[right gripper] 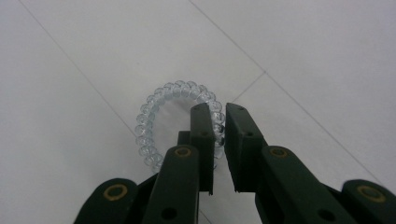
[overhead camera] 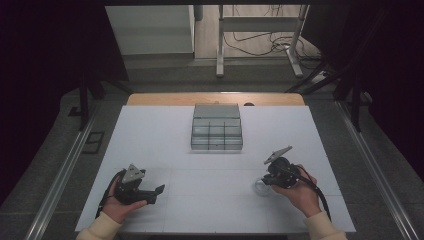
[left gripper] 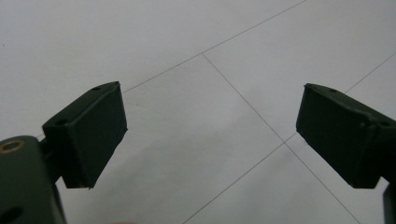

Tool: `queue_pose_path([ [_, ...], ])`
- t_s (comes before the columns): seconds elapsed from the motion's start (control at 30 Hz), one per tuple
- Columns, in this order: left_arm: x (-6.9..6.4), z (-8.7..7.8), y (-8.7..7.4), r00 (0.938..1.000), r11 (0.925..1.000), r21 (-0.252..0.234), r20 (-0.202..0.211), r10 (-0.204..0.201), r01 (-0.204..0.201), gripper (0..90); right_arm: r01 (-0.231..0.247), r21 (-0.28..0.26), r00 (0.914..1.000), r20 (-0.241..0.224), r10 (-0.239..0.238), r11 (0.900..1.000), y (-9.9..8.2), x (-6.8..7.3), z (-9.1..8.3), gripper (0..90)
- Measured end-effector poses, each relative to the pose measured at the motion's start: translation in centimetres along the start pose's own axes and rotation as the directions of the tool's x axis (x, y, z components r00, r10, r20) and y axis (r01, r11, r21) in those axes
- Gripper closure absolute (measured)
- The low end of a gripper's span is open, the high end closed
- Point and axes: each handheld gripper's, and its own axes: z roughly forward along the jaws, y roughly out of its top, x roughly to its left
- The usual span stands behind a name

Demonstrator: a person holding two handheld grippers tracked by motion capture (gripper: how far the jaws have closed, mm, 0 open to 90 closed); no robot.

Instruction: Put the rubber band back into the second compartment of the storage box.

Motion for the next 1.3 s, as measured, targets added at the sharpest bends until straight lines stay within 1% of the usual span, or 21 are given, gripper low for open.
queue_pose_path([
  [0.23,0.0,0.0,0.0,1.0000,1.0000,0.001,0.000,0.000,0.000,9.2,0.005,-0.057,0.9999,0.010,-0.004,0.9983,0.5,0.3,-2.0,81.3],
  [0.47,0.0,0.1,0.0,1.0000,1.0000,0.002,0.001,0.001,-0.001,9.2,-0.006,-0.121,0.9999,0.008,0.007,0.9926,0.7,0.2,-4.0,81.3],
  [0.53,0.0,0.1,0.0,1.0000,1.0000,0.001,0.001,0.001,-0.001,9.2,-0.008,-0.129,0.9999,0.007,0.009,0.9917,0.7,0.2,-4.2,81.3],
  [0.57,0.0,0.1,0.0,1.0000,1.0000,0.003,0.000,0.000,0.000,9.2,-0.009,-0.145,0.9999,0.013,0.011,0.9894,0.8,0.2,-4.7,81.3],
  [0.63,0.0,0.1,0.0,1.0000,1.0000,0.004,0.000,0.000,0.000,9.2,-0.012,-0.147,0.9998,0.011,0.013,0.9891,0.8,0.2,-4.9,81.3],
  [0.67,0.0,0.1,0.0,1.0000,1.0000,0.005,0.001,0.000,0.000,9.2,-0.012,-0.160,0.9998,0.012,0.014,0.9870,0.9,0.1,-5.3,81.3],
  [0.97,0.0,0.1,0.0,1.0000,1.0000,0.002,0.001,0.000,0.000,9.2,-0.021,-0.197,0.9996,0.013,0.024,0.9801,0.9,0.0,-6.6,81.3],
  [1.13,-0.1,0.0,0.0,1.0000,1.0000,0.002,0.001,0.000,0.000,9.2,-0.026,-0.209,0.9995,0.011,0.029,0.9775,1.1,0.0,-6.9,81.3],
  [1.3,-0.1,0.0,0.1,1.0000,1.0000,0.002,0.000,0.000,0.000,9.2,-0.019,-0.216,0.9997,0.011,0.022,0.9763,1.6,0.0,-6.9,81.3],
])
